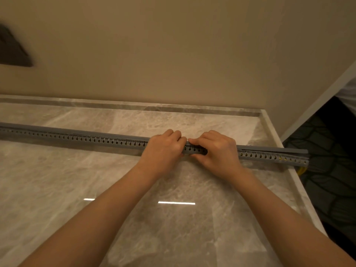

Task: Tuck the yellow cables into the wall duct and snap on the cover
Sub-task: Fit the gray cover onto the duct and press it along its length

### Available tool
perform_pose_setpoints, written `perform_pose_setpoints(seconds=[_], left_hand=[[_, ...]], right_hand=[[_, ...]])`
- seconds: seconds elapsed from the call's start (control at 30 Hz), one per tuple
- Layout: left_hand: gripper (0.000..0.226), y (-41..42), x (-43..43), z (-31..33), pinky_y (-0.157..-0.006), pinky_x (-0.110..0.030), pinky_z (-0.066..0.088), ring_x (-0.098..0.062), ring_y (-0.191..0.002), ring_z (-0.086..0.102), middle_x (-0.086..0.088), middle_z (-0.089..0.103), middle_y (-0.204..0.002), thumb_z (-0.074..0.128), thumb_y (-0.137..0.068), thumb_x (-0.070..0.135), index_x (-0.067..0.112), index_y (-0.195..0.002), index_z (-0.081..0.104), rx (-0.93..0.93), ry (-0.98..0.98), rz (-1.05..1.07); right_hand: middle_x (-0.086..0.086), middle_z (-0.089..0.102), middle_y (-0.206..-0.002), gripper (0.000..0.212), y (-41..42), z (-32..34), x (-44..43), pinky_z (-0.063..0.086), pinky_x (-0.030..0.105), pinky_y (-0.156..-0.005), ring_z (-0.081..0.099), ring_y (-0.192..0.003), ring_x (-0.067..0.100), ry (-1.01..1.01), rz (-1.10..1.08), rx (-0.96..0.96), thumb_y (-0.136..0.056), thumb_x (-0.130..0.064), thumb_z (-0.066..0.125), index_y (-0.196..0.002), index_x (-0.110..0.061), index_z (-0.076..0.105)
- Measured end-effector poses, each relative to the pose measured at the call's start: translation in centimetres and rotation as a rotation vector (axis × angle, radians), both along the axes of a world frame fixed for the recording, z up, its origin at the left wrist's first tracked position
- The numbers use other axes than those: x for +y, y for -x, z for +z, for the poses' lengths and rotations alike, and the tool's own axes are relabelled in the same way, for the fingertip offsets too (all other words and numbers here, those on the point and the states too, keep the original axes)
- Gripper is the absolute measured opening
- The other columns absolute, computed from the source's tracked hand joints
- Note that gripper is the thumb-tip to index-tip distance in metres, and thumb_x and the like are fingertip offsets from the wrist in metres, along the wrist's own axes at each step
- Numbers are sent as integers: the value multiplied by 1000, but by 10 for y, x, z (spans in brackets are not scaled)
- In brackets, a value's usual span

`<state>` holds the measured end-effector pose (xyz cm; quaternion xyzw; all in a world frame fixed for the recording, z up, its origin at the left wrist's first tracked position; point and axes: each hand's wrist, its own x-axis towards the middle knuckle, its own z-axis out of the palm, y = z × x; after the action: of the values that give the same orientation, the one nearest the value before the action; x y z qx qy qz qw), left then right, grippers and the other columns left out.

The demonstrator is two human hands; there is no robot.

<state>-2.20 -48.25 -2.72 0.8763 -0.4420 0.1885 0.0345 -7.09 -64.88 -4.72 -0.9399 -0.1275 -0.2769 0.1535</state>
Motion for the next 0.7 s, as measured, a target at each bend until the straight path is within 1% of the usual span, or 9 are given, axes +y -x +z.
perform_pose_setpoints(seconds=[0.1, 0.2, 0.27, 0.43, 0.53, 0.7], left_hand=[[21, -2, 0, -2, -37, -25, 41, -20, -54, 59, -5, 63, -64, 84, -61, 17, 8, -73, 69, -29, -37, -8], [22, -2, 1, -1, -35, -23, 40, -19, -51, 58, -4, 62, -61, 85, -58, 17, 9, -70, 69, -42, -76, -23], [22, -1, 1, -1, -35, -23, 39, -19, -51, 58, -4, 62, -60, 85, -58, 18, 9, -69, 69, -40, -76, -26], [27, -1, 1, 0, -36, -23, 38, -22, -51, 59, -7, 62, -60, 86, -57, 20, 5, -70, 69, -12, -58, -33], [25, -1, 1, 1, -36, -23, 38, -23, -50, 58, -8, 62, -58, 86, -56, 17, 4, -69, 68, -9, -45, -28], [25, -1, 1, -1, -37, -26, 41, -25, -51, 59, -9, 63, -61, 85, -58, 16, 2, -73, 69, 24, -32, -26]], right_hand=[[0, 68, -74, 21, 2, -2, 0, 48, 30, -51, 61, -67, 19, -7, -5, 32, -72, -27, 79, -88, -14, 73], [0, 68, -77, 23, 3, -3, -1, 50, 33, -54, 61, -71, 19, -26, -12, 66, -73, -28, 78, -90, -15, 72], [1, 68, -80, 25, 5, -3, -3, 51, 34, -56, 61, -74, 19, -33, -9, 83, -72, -24, 79, -95, -14, 72], [4, 71, -93, 42, 15, -3, -7, 53, 31, -65, 62, -80, 22, -19, 34, 103, -65, -2, 78, -105, -8, 69], [5, 70, -94, 45, 20, -2, -12, 53, 33, -66, 61, -82, 24, -31, 11, 113, -63, 0, 79, -106, -7, 69], [7, 70, -94, 42, 29, 3, -23, 53, 36, -67, 61, -85, 26, -31, -16, 146, -64, -2, 80, -104, -5, 69]])
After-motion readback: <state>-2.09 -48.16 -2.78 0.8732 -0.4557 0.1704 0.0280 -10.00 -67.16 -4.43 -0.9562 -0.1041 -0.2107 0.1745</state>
